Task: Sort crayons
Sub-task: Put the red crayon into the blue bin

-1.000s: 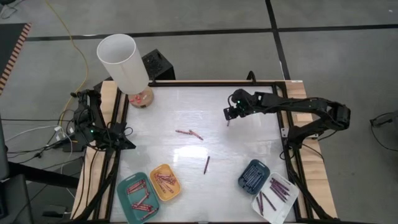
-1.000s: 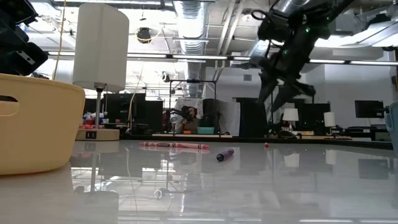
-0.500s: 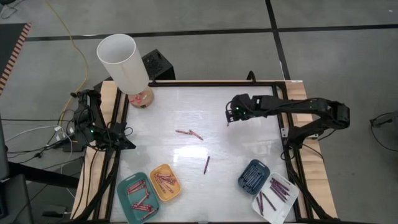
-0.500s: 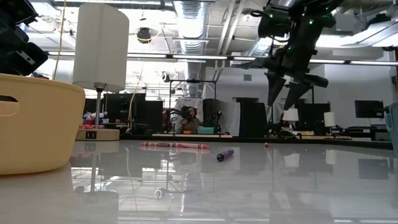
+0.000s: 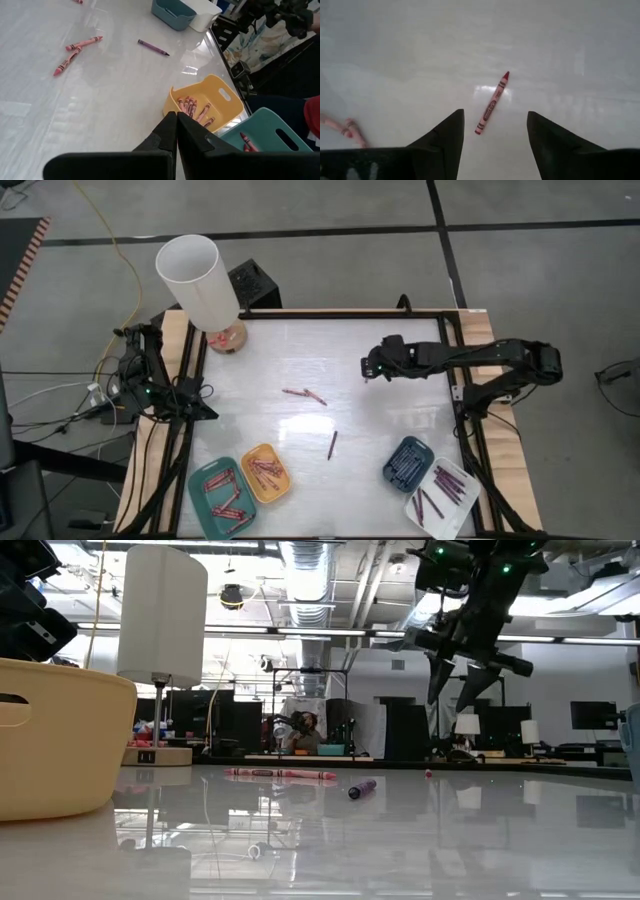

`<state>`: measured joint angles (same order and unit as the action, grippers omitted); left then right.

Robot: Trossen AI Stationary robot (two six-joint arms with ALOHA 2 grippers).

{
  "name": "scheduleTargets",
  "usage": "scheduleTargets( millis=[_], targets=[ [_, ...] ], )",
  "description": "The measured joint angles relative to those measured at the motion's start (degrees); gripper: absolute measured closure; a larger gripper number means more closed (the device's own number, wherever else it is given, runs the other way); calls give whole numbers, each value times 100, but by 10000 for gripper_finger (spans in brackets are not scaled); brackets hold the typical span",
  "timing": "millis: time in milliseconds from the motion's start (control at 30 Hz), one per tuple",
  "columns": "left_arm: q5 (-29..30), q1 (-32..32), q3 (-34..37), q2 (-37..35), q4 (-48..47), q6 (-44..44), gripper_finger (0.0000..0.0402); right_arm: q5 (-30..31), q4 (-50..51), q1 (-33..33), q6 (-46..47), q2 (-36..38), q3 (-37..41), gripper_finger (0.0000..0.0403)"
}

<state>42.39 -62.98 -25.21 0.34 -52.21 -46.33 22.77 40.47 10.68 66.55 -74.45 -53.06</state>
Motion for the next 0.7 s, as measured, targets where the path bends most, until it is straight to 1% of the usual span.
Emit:
scheduleTargets(
  millis=[67, 133, 300, 500, 700],
  targets=[
    [0, 0, 0, 0, 0, 0, 401, 214, -42, -115, 205, -131, 0, 192],
    [0, 0, 0, 0, 0, 0, 401, 269, -53, -173, 290, -341, 0, 192],
    [-2, 0, 0, 1, -1, 0, 401, 264, -374, -205, 389, -1012, 4, 192],
    [1, 1, 0, 1, -2, 0, 401, 262, -595, -175, 597, -1619, 0, 192],
    [2, 1, 0, 1, 0, 0, 401, 165, -936, -72, 600, -2197, 0, 192]
  ],
)
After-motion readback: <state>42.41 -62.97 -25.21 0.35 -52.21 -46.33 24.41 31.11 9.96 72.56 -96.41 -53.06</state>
